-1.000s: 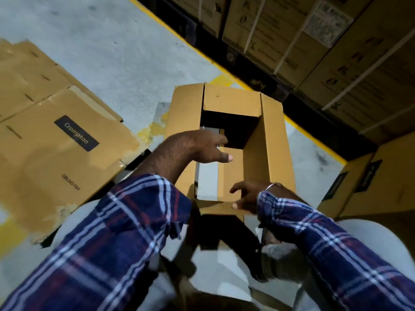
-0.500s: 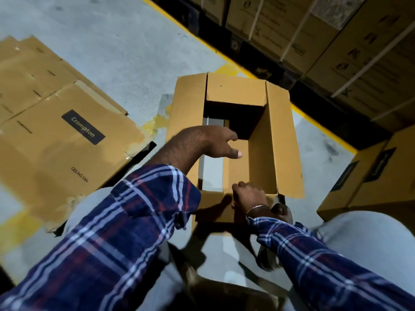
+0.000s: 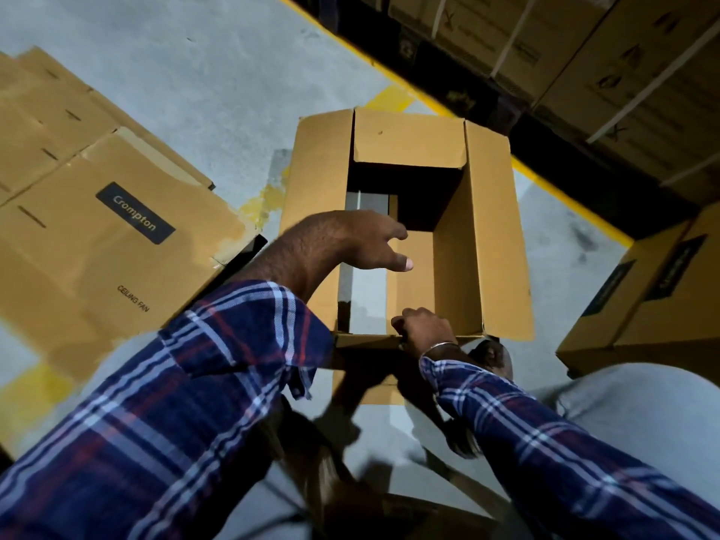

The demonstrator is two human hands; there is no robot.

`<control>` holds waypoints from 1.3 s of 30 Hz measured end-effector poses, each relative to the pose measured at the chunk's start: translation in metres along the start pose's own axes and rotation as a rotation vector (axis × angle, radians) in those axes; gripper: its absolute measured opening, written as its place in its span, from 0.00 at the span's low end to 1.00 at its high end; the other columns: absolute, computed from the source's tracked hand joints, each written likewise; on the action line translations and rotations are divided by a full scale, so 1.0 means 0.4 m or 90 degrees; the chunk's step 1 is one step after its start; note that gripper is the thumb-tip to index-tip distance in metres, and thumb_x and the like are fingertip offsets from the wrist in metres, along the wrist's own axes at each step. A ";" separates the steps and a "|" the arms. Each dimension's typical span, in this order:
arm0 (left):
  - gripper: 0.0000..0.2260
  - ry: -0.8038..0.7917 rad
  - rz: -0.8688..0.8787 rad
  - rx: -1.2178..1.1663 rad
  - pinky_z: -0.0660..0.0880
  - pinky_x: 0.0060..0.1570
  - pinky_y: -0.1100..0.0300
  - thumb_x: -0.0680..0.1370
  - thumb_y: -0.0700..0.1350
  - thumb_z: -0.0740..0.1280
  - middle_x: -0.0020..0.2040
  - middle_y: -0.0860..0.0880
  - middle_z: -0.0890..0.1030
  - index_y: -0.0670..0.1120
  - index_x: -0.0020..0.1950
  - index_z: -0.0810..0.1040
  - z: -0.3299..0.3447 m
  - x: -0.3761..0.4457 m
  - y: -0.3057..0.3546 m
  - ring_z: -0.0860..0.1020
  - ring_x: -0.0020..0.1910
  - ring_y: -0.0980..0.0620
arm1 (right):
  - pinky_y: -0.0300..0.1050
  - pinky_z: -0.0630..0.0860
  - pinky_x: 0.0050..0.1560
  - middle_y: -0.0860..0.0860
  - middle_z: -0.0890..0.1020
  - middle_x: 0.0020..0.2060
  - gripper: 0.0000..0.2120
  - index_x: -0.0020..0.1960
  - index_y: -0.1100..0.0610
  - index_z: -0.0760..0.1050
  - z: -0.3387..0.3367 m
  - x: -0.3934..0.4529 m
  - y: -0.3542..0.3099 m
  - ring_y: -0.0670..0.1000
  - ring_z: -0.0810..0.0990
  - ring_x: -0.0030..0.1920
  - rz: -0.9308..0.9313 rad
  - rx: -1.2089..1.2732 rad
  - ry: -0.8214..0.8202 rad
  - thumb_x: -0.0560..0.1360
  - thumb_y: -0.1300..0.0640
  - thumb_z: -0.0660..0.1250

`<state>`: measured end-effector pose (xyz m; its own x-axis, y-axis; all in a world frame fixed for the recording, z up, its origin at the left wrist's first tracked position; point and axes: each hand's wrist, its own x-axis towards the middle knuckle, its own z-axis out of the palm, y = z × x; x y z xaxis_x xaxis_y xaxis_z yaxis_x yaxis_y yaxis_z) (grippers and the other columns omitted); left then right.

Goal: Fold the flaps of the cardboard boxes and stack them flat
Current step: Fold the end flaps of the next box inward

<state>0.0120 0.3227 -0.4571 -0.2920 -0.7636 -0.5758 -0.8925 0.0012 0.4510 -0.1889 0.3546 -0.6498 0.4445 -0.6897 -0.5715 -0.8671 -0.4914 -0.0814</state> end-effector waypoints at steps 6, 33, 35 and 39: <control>0.31 -0.008 -0.001 0.010 0.63 0.73 0.53 0.84 0.60 0.61 0.79 0.47 0.67 0.49 0.83 0.58 0.000 -0.009 -0.008 0.65 0.78 0.47 | 0.54 0.76 0.60 0.51 0.80 0.61 0.18 0.65 0.48 0.79 0.014 -0.007 -0.013 0.57 0.78 0.62 -0.053 -0.035 -0.145 0.76 0.57 0.70; 0.30 0.036 -0.035 0.051 0.76 0.61 0.45 0.80 0.68 0.57 0.68 0.48 0.77 0.57 0.80 0.61 -0.025 0.044 -0.108 0.76 0.66 0.47 | 0.51 0.73 0.62 0.55 0.73 0.65 0.28 0.66 0.58 0.72 -0.314 0.651 0.120 0.56 0.74 0.63 0.158 0.631 0.748 0.66 0.64 0.66; 0.31 0.026 -0.026 0.030 0.76 0.62 0.45 0.80 0.69 0.56 0.69 0.50 0.77 0.57 0.79 0.61 -0.023 0.040 -0.120 0.76 0.66 0.48 | 0.51 0.70 0.65 0.54 0.69 0.72 0.35 0.73 0.56 0.68 -0.367 0.661 0.149 0.57 0.70 0.70 0.151 0.425 0.757 0.66 0.62 0.65; 0.30 0.027 -0.019 0.027 0.78 0.58 0.49 0.77 0.71 0.53 0.65 0.54 0.78 0.58 0.75 0.65 -0.008 0.031 -0.135 0.78 0.62 0.52 | 0.56 0.61 0.76 0.50 0.63 0.78 0.35 0.79 0.50 0.62 -0.500 0.729 0.241 0.55 0.60 0.78 0.183 0.182 0.574 0.73 0.60 0.64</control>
<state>0.0578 0.3112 -0.4862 -0.2504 -0.7907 -0.5586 -0.9147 0.0042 0.4041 -0.0980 -0.0004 -0.6610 0.1102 -0.9680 0.2253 -0.9380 -0.1763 -0.2986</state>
